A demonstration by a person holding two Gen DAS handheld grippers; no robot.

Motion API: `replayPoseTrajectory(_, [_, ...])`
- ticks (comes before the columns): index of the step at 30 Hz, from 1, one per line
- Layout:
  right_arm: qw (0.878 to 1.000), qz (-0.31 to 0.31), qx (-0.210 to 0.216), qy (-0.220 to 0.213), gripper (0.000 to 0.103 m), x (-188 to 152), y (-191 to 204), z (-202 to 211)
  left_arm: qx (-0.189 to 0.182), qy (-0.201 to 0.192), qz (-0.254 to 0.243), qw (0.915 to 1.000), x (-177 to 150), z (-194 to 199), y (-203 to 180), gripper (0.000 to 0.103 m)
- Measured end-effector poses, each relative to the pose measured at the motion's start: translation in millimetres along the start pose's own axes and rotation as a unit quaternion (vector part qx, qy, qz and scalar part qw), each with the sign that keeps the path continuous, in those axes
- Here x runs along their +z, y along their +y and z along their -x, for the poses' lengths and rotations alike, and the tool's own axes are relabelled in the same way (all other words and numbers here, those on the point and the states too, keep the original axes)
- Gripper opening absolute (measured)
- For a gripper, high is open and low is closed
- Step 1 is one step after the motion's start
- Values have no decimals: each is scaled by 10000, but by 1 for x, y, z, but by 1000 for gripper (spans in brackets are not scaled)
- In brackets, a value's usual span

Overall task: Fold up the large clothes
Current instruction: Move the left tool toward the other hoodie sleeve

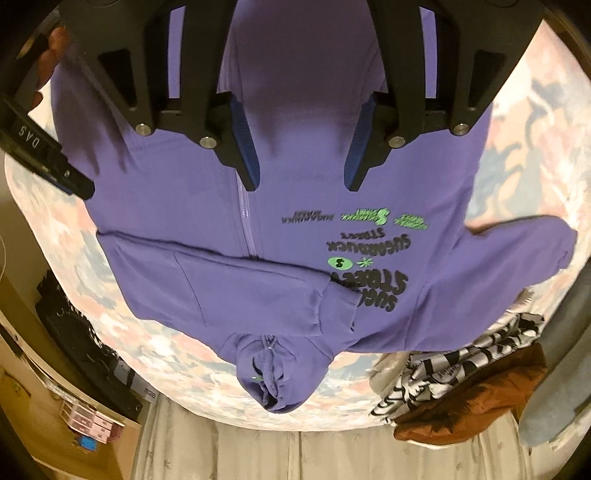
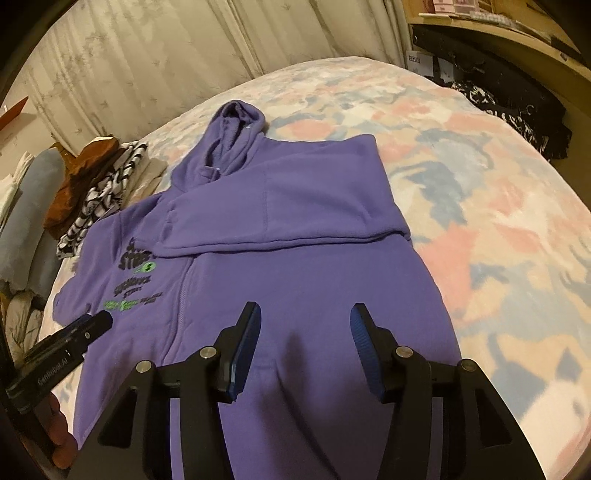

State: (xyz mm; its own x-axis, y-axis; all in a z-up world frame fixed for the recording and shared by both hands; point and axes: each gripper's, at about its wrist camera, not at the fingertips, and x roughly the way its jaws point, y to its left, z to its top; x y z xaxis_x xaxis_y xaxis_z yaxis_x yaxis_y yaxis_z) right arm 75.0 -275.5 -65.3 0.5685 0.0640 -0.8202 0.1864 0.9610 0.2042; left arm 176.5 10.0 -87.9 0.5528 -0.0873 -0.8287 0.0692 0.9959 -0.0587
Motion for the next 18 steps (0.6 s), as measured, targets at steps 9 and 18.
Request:
replayPoseTrajectory(9, [9983, 529, 203, -132, 51, -34, 41, 52, 160, -171, 91, 9997, -26, 55, 27, 48])
replayPoseTrajectory(18, [9903, 1238, 559, -280, 51, -51, 110, 95, 446, -418, 647, 9960, -31, 102, 94, 48])
